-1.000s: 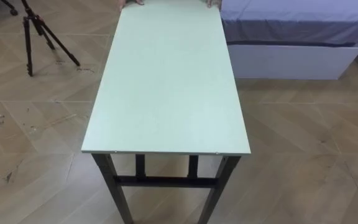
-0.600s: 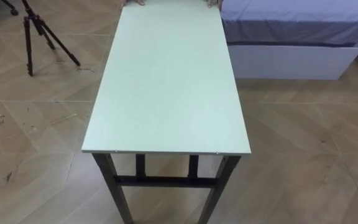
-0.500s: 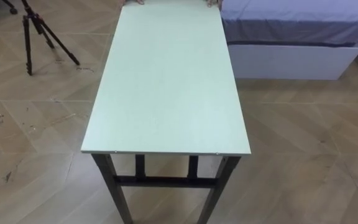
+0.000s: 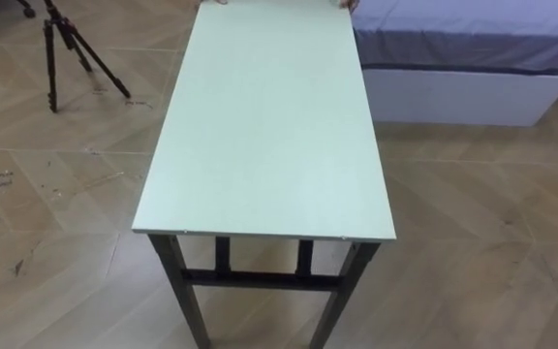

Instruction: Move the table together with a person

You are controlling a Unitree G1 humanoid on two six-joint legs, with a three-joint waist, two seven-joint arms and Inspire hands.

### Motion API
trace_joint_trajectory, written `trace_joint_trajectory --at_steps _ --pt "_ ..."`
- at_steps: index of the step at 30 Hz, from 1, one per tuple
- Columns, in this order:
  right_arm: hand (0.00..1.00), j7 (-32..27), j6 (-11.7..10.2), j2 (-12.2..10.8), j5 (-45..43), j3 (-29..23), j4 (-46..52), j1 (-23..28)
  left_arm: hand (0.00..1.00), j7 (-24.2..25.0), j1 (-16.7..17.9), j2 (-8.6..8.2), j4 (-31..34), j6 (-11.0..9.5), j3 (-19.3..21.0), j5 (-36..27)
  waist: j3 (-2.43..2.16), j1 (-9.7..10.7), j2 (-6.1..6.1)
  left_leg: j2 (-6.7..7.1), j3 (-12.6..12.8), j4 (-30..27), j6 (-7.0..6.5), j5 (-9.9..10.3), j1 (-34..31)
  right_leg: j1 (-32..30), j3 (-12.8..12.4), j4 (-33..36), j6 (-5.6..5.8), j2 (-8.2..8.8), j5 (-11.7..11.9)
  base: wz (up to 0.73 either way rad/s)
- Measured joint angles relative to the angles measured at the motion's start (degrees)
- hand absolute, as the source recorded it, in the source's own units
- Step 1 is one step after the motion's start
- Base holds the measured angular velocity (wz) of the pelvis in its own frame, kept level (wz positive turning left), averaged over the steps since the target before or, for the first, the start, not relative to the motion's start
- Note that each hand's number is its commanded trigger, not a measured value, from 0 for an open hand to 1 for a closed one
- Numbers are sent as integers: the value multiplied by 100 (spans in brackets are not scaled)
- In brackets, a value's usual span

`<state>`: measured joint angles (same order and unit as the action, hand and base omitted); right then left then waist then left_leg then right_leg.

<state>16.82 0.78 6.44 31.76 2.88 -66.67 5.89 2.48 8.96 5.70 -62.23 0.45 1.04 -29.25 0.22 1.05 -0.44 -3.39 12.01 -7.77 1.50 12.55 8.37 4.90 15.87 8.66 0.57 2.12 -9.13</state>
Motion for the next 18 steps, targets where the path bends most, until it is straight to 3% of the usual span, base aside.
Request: trace_joint_trajectory --at_steps 8,13,18 --pt "0 269 72 40 440 33 1074 242 0 326 77 74 459 55 -400 -1093 -22 27 52 10 -3 -151 0 0 -89 -17 26 13 0 35 0 1" --pt "0 521 184 77 793 37 2385 644 0 519 327 99 1363 174 -637 -1314 -25 28 61 9 -3 -160 0 0 -157 -89 61 12 -2 40 1 2" --pt "0 710 245 71 1311 44 2990 922 0 610 586 174 2169 233 -745 -1596 -22 46 52 7 -3 -159 0 0 -175 -98 55 34 -2 41 1 -1"
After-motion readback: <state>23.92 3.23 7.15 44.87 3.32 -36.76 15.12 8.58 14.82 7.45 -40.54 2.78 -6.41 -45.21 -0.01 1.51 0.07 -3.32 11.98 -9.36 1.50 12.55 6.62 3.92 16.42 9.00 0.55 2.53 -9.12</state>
